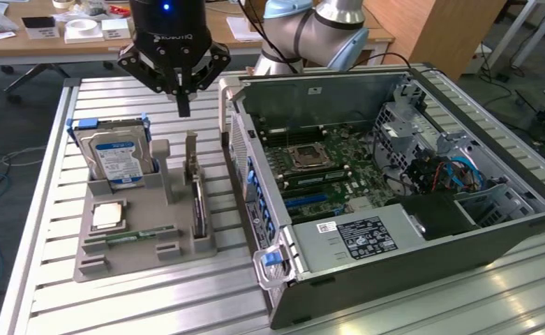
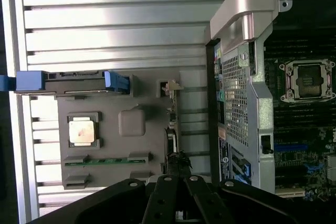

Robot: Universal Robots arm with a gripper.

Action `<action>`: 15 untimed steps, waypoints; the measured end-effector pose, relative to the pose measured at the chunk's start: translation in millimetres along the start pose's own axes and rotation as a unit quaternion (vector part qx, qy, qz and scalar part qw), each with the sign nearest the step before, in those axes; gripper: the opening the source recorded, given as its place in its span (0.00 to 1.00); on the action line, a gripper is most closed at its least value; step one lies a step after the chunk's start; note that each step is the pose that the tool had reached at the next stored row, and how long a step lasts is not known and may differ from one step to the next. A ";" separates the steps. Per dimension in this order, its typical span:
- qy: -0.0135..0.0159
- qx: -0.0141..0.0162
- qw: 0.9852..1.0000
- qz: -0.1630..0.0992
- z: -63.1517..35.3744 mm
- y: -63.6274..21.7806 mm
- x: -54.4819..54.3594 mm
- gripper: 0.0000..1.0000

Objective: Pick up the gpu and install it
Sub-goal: 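Reach for the gpu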

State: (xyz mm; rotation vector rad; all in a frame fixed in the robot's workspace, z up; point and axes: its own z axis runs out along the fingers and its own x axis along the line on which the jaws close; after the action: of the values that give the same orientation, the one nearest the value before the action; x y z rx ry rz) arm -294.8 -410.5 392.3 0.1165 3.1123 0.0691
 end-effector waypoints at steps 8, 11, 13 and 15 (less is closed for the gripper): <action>0.000 0.000 1.000 0.000 -0.6 -13.8 0.2 0.11; 0.000 0.000 1.000 0.000 -0.7 -16.4 0.2 0.11; 0.000 0.000 1.000 0.000 -0.8 -16.4 0.2 0.11; 0.000 0.000 1.000 0.000 -0.8 -16.4 0.3 0.11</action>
State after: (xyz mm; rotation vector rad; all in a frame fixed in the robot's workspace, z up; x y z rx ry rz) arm -296.2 -426.8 392.3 0.1166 3.1123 0.0685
